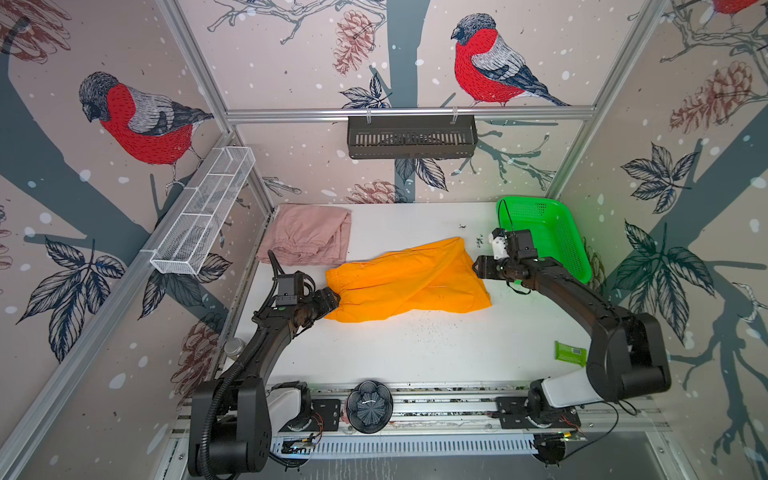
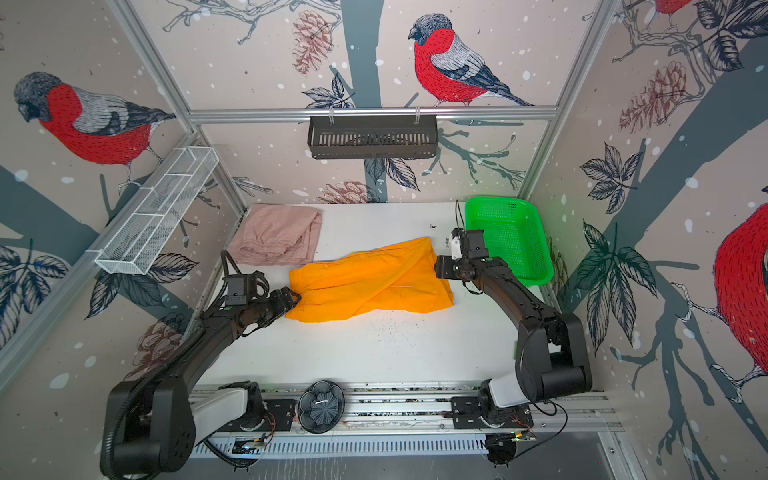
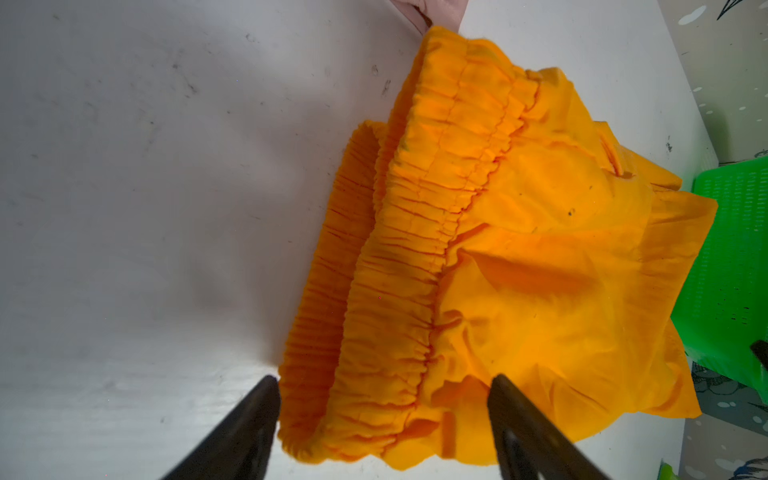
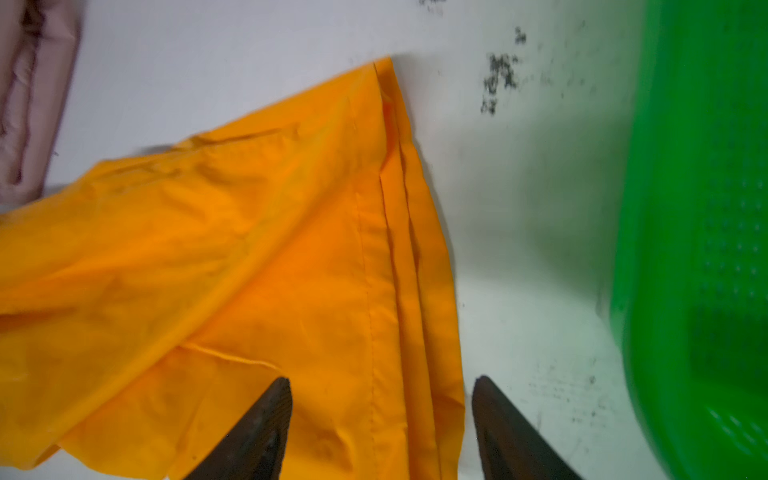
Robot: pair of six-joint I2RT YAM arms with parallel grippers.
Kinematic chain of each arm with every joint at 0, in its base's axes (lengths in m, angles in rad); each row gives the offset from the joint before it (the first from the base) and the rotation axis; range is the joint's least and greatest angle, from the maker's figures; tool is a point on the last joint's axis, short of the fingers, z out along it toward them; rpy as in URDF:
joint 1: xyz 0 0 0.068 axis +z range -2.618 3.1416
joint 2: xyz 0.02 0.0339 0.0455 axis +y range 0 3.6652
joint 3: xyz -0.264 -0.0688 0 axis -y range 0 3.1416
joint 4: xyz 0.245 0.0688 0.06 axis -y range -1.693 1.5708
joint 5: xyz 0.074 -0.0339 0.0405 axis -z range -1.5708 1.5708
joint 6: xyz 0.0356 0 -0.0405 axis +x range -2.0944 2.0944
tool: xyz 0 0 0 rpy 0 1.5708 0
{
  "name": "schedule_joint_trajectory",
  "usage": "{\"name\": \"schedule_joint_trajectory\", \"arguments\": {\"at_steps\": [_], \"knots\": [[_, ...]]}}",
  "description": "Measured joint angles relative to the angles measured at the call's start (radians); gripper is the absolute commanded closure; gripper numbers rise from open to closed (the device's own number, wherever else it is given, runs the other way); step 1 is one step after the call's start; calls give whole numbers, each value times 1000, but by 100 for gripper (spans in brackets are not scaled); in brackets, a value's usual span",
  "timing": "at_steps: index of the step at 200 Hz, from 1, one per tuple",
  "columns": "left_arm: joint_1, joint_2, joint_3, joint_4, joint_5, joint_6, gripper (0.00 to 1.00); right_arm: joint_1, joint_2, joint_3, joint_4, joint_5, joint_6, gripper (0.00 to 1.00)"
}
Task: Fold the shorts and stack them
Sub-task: 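Regrasp the hem end with the right gripper and push it toward the left gripper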
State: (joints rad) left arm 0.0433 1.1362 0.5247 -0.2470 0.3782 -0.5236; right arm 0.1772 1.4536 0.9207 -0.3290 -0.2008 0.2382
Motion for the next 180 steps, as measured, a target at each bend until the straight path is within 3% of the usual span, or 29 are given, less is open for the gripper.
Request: {"name": "schedule_joint_trajectory", "arguments": {"at_steps": [21,36,73,88,103,129,180], "knots": [[0,0,-34,39,21,-1,36,-7,-18,-85,14,6,24,32],[0,9,-44,62,23,-3,30,-8,-13,-117,34,3,25,35],[0,73,-16,95,16,1,28,-8,47,-135,97,-35,27,54],[0,89,-11,115,18,2,37,-8,66,-135,118,-50,27,74],[0,100,-10,129,23,5,58,-8,75,-134,122,-65,26,95],[-3,92,-10,130,36,7,100,-8,56,-133,127,-87,25,99],[-6,-24,-19,76,11,5,100,-11,-90,-141,98,-98,51,99]]}}
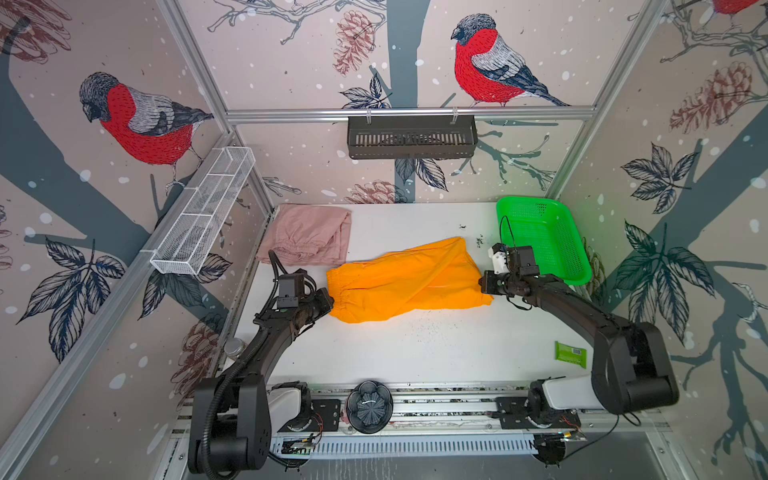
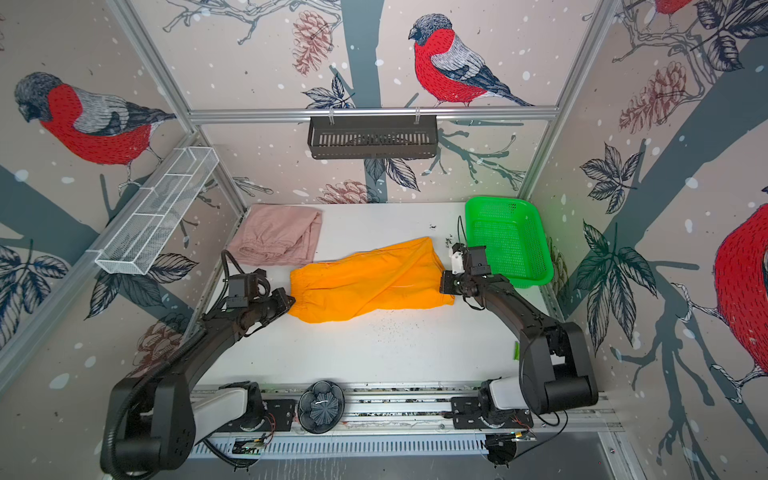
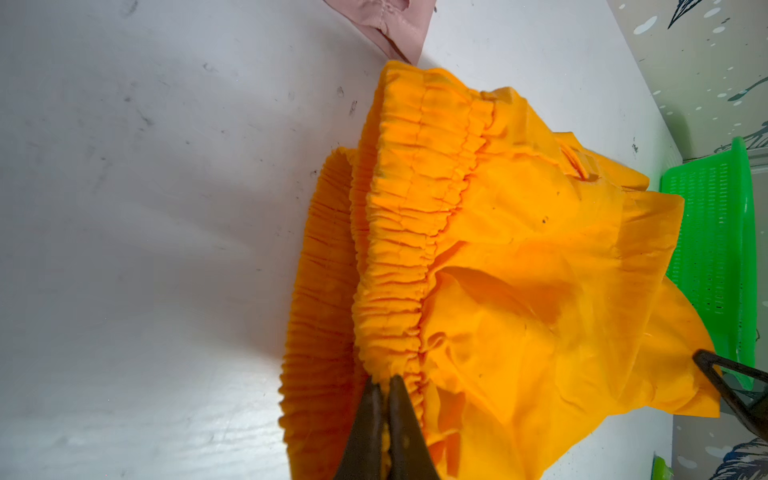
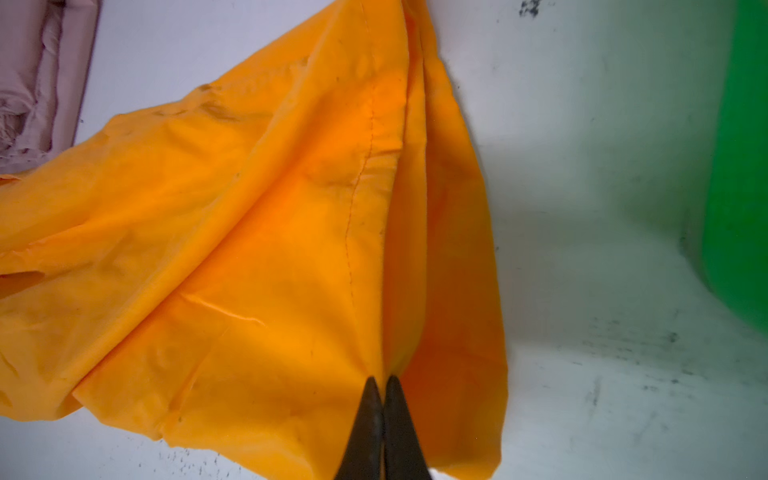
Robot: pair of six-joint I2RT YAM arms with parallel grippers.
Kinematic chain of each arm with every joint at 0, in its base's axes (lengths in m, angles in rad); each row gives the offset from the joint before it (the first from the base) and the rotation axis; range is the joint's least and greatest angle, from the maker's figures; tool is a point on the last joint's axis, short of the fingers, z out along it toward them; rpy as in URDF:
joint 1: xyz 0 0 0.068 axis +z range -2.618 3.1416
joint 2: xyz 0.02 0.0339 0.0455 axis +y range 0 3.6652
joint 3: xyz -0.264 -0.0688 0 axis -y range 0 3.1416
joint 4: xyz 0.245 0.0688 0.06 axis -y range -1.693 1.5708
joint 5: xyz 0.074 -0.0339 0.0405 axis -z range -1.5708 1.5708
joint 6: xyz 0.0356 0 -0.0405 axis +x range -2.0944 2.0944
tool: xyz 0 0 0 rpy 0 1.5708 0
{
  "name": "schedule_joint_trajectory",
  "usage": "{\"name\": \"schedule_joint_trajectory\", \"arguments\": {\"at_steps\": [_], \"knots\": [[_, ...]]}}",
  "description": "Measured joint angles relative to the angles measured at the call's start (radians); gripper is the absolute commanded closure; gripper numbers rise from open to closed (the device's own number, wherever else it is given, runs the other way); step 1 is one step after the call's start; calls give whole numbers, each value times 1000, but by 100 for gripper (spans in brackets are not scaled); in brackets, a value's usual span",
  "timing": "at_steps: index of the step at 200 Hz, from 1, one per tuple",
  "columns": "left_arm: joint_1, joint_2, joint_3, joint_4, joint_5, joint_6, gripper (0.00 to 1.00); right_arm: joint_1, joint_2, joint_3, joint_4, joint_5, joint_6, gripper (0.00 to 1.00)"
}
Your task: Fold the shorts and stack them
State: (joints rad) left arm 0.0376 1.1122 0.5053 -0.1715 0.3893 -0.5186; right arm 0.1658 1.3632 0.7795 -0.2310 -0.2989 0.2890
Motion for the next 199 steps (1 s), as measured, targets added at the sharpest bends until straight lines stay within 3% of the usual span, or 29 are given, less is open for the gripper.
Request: {"name": "schedule_joint_trajectory", "arguments": {"at_steps": [24,41,64,75,78,84,94,106,109,133,166,182,199], "knots": [[0,-107,-17,-26,-19,-16,100,0,-94,-61,-8,10,30,98],[0,-169,-41,-34,-29,-33,100,-1,-155,-138,-11,13,77,87],[-10,-189,-78,-43,-52,-60,100,-3,-190,-227,-11,21,126,87],[-23,-184,-87,-54,-59,-77,99,-5,-195,-249,-16,24,139,80],[-29,-184,-88,-57,-59,-81,96,-6,-198,-253,-15,24,150,76],[-40,-184,-90,-59,-63,-84,80,-8,-204,-258,-15,28,159,64],[-56,-188,-94,-59,-80,-88,39,-11,-222,-262,-14,37,161,45],[-65,-190,-96,-59,-80,-96,5,-12,-243,-262,-5,37,163,35],[-66,-190,-96,-59,-84,-98,3,-12,-249,-261,0,37,163,34],[-65,-174,-74,-65,-134,-100,2,-14,-243,-225,9,38,158,32],[-49,-94,-20,-20,-146,-76,6,-23,-113,-154,39,39,116,39],[-47,-36,1,-3,-123,-74,18,-23,-39,-130,61,30,99,48],[-47,10,5,9,-91,-54,42,-23,23,-114,80,10,81,55]]}}
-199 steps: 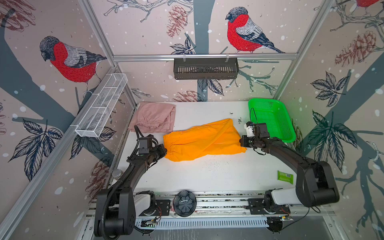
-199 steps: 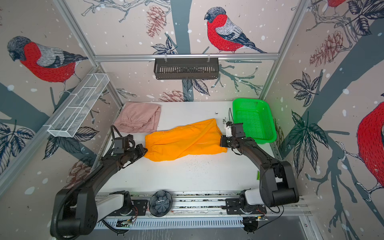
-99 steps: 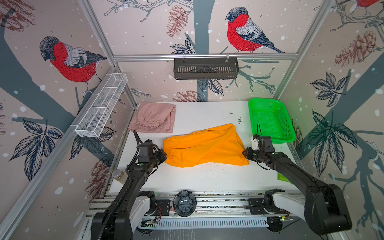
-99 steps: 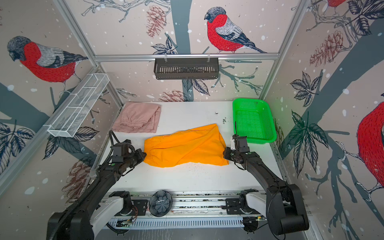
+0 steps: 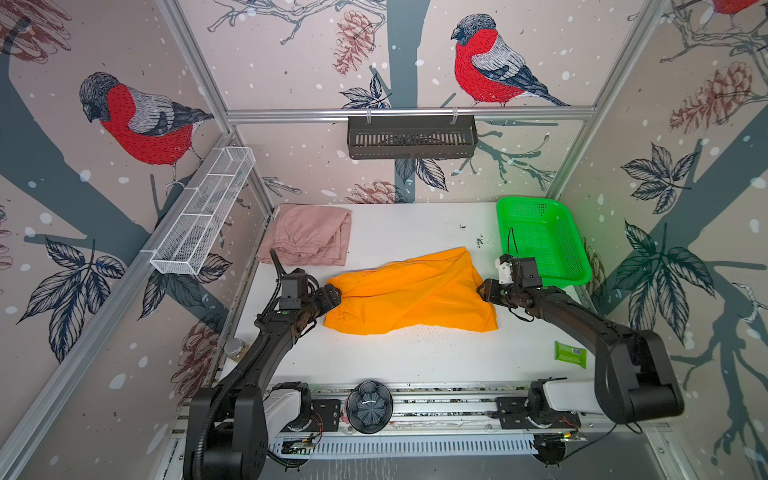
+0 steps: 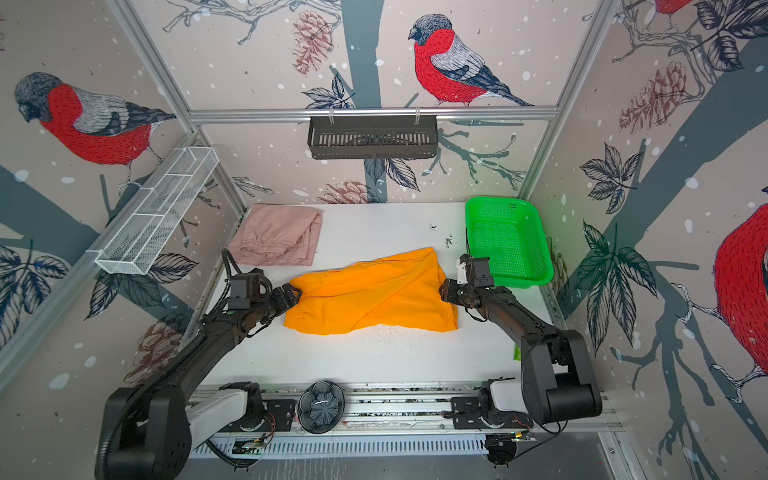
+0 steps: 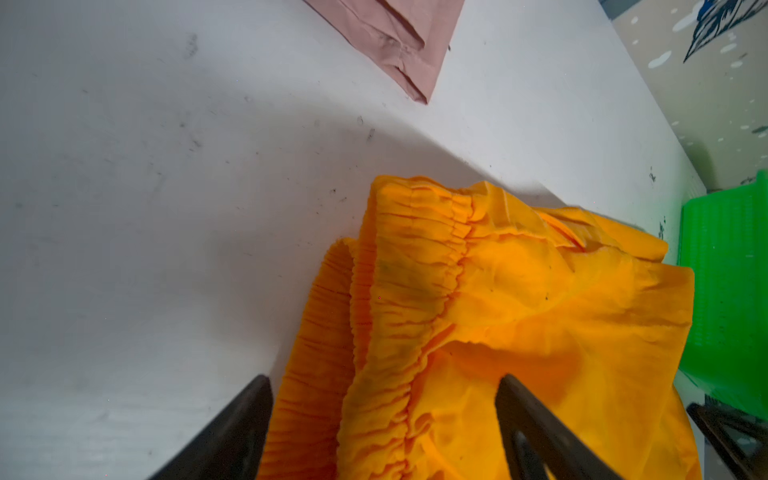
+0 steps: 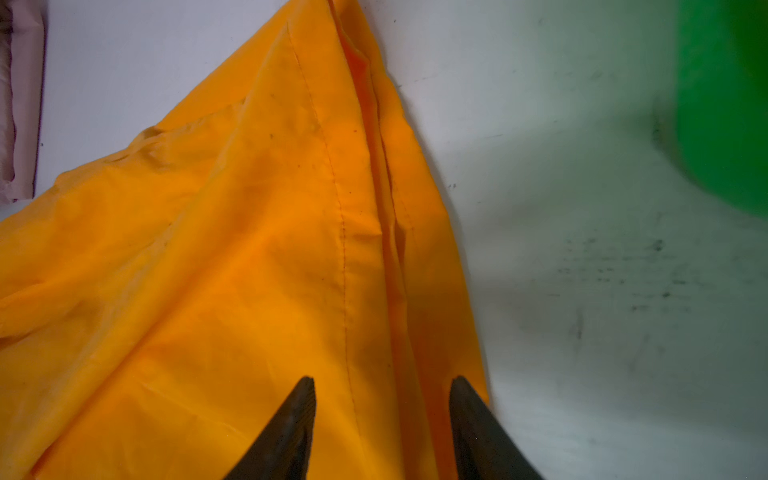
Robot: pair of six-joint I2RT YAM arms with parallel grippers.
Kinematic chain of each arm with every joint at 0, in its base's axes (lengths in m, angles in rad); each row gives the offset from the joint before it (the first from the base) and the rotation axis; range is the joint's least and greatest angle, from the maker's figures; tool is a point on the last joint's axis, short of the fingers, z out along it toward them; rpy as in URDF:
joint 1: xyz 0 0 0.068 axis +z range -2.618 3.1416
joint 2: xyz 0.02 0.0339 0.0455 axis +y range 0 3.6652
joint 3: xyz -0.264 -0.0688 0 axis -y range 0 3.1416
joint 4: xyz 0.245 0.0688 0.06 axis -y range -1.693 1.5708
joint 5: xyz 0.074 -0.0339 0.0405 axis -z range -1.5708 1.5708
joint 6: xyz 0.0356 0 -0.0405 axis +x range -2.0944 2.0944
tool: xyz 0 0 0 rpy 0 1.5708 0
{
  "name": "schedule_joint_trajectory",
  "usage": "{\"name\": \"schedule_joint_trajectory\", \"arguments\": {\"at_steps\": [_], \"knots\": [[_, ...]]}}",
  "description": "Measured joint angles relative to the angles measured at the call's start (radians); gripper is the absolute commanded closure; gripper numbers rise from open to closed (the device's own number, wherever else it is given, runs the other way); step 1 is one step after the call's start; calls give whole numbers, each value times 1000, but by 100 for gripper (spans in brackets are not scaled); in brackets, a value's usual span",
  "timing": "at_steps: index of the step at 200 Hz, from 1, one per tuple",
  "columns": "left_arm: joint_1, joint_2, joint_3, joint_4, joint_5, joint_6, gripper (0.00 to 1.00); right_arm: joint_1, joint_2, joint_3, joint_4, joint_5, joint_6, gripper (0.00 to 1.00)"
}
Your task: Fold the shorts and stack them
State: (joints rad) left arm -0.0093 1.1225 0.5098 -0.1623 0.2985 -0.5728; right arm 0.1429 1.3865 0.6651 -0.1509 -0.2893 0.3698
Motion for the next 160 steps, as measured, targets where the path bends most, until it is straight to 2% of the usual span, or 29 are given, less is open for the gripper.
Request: {"name": "schedule_joint_trajectory", "arguments": {"at_steps": [10,28,45,65,79,113,160], "knots": [[1,15,-7,8,16,2,51,1,30,7,9,-12,-5,56],[1,30,-27,24,34,5,53,3,82,26,22,-27,-13,57],[1,43,-33,25,42,8,56,4,126,42,28,-40,-32,75],[1,60,-33,33,42,16,82,6,146,45,27,-50,-36,95],[1,69,-31,39,42,23,100,6,144,51,24,-55,-38,98],[1,50,-6,28,42,30,100,6,27,54,2,-57,-36,99],[1,-118,0,-35,38,26,100,5,-198,1,-55,-50,-7,99]]}}
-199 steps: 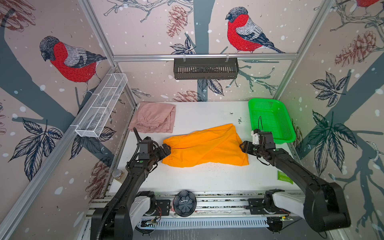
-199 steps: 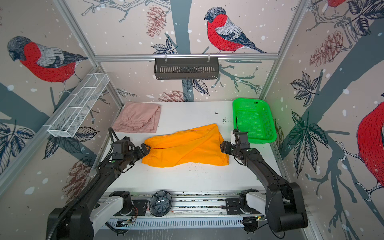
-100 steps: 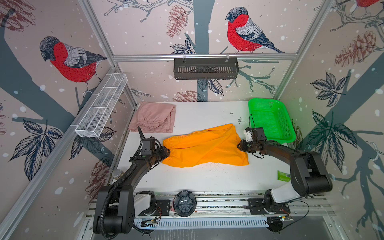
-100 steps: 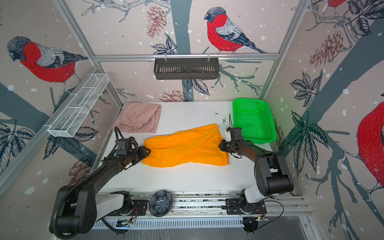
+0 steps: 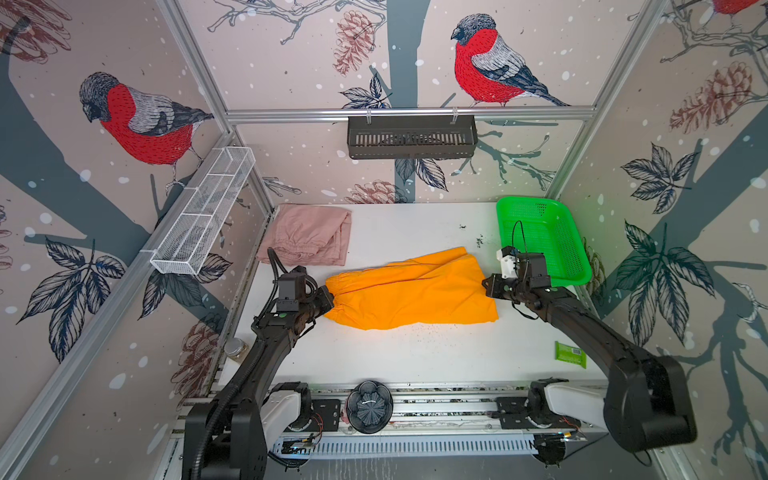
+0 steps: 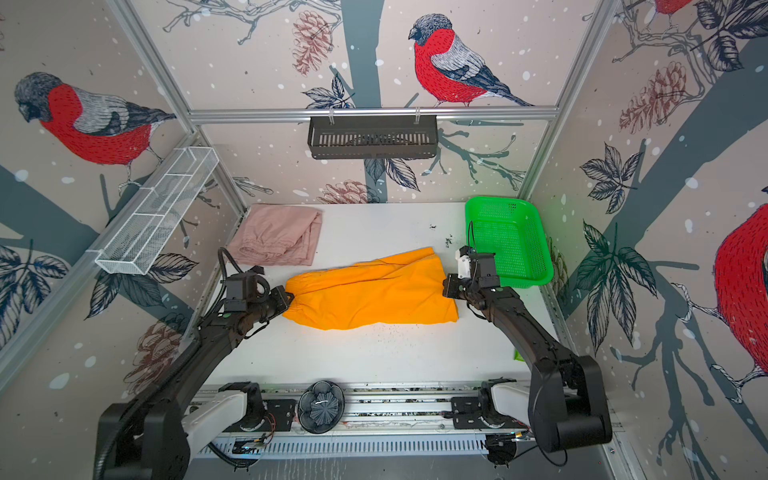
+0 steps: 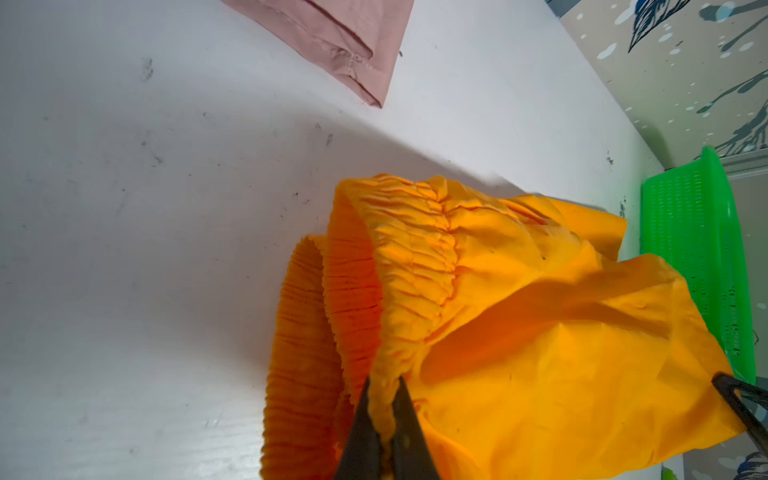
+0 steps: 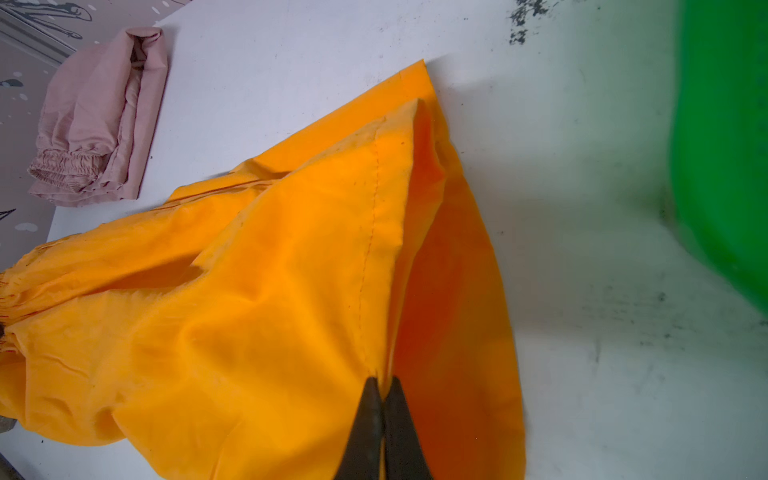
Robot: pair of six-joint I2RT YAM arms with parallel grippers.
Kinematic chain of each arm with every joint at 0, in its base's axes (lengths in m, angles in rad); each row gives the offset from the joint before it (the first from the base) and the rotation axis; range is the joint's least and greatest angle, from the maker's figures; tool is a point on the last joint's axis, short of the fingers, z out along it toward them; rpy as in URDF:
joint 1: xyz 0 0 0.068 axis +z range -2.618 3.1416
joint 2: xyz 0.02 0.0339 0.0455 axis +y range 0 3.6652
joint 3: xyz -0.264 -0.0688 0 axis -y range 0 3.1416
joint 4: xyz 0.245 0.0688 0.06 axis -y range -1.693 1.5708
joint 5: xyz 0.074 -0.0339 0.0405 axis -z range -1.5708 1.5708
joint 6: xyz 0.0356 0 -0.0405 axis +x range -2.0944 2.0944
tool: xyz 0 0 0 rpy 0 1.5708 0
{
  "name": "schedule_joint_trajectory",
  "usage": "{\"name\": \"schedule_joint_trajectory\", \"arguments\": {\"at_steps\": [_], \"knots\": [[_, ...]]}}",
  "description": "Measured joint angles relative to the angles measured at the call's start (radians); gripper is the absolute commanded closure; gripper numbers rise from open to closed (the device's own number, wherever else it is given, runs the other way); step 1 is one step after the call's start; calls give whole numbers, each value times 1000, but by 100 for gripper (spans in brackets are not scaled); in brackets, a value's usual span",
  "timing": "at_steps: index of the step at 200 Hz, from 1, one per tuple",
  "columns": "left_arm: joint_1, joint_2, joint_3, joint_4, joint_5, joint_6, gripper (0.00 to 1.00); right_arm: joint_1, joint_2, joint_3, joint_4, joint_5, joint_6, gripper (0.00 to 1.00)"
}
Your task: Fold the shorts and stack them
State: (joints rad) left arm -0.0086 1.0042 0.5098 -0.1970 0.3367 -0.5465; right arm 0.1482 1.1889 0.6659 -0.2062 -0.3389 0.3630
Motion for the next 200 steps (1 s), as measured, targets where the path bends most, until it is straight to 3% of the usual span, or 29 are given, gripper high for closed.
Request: {"name": "schedule_joint_trajectory", "arguments": {"at_steps": [28,42,57,67,70,105,124,139,164,200], "knots": [[0,-55,-64,-16,-1,-29,100,-3,-64,-104,-22,17,26,98],[-2,-71,-102,-18,0,-47,76,-5,-76,-145,-27,20,36,94],[-3,-86,-131,-18,-9,-64,36,-5,-87,-175,-23,27,60,63],[-4,-91,-142,-17,-27,-77,7,-6,-93,-188,-23,41,61,54],[-4,-92,-144,-18,-29,-79,3,-6,-94,-191,-24,45,64,52],[-5,-74,-43,-84,-75,-78,2,-12,-113,-131,-52,59,73,40],[-6,-64,65,-97,-85,-44,2,-8,-114,-66,-35,57,52,40],[-15,-46,100,-82,-70,-24,2,1,-84,-26,-4,47,47,45],[-60,12,66,23,11,-23,2,34,49,46,80,12,40,51],[-93,175,-7,226,97,-53,2,140,294,130,203,-37,34,51]]}}
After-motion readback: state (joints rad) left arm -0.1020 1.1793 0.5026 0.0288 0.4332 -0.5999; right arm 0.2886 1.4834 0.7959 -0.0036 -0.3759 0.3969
